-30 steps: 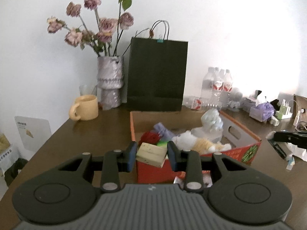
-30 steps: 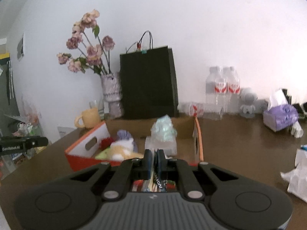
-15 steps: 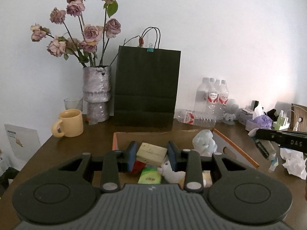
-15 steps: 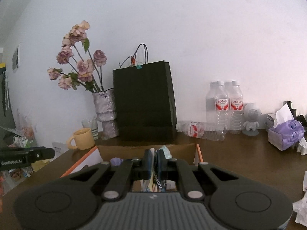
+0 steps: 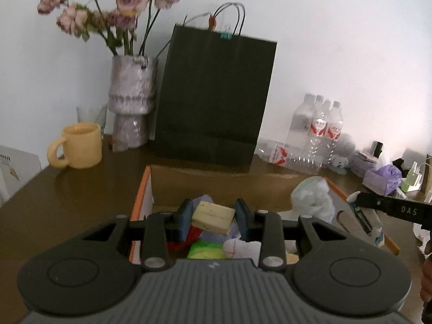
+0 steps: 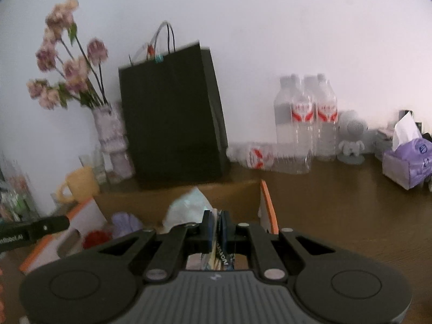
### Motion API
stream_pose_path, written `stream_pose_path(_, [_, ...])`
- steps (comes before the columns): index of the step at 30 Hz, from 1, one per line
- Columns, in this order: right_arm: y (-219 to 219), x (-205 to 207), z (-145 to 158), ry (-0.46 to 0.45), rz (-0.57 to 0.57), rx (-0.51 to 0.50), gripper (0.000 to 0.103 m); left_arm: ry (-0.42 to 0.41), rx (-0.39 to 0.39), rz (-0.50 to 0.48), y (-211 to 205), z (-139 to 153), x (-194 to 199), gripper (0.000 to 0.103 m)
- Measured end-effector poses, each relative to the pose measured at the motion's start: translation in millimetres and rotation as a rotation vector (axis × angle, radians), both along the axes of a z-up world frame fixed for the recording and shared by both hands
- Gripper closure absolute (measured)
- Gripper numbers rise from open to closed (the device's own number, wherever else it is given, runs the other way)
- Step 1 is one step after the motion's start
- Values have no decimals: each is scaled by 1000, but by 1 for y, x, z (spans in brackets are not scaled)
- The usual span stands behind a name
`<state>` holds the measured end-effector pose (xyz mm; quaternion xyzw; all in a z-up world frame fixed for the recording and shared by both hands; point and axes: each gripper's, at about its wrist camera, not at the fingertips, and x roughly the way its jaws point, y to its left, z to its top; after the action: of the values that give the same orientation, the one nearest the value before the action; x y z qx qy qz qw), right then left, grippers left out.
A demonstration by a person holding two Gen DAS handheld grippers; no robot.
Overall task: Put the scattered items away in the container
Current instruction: 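Carry the packet into the box with the right tool while the left carries the cream block, then open the right tool over the box while the left tool releases the cream block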
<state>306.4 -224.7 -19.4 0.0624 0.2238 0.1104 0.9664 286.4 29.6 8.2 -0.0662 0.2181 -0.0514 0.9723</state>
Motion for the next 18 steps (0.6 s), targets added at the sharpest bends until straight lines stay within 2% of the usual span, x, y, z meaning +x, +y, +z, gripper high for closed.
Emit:
stream_pose_path(6, [6, 18, -17, 43, 2, -43, 97, 33, 47, -21, -7, -19, 12, 68])
stream_pose_path(11, [10, 22, -27, 80, 9, -64, 96, 66, 19, -48, -7, -27, 15, 68])
stream_pose_path(13, [11, 22, -29, 87, 9, -71, 91, 67, 27, -49, -9, -29, 14, 68])
stream_pose_path(14, [11, 22, -30, 93, 10, -71, 88, 67, 29, -49, -9, -29, 14, 65])
stream_pose_path(15, [10, 23, -30, 100, 8, -70, 85, 67, 30, -50, -9, -30, 14, 57])
stream_pose_path(16, [10, 23, -30, 108, 3, -65, 78, 63, 31, -48, -9, -29, 13, 53])
stream_pose_path(17, [9, 23, -29, 117, 2, -60, 72, 56, 31, -46, -9, -28, 12, 45])
stream_pose_path(18, [10, 22, -27, 119, 0, -55, 61, 46, 28, -45, -8, -26, 9, 33])
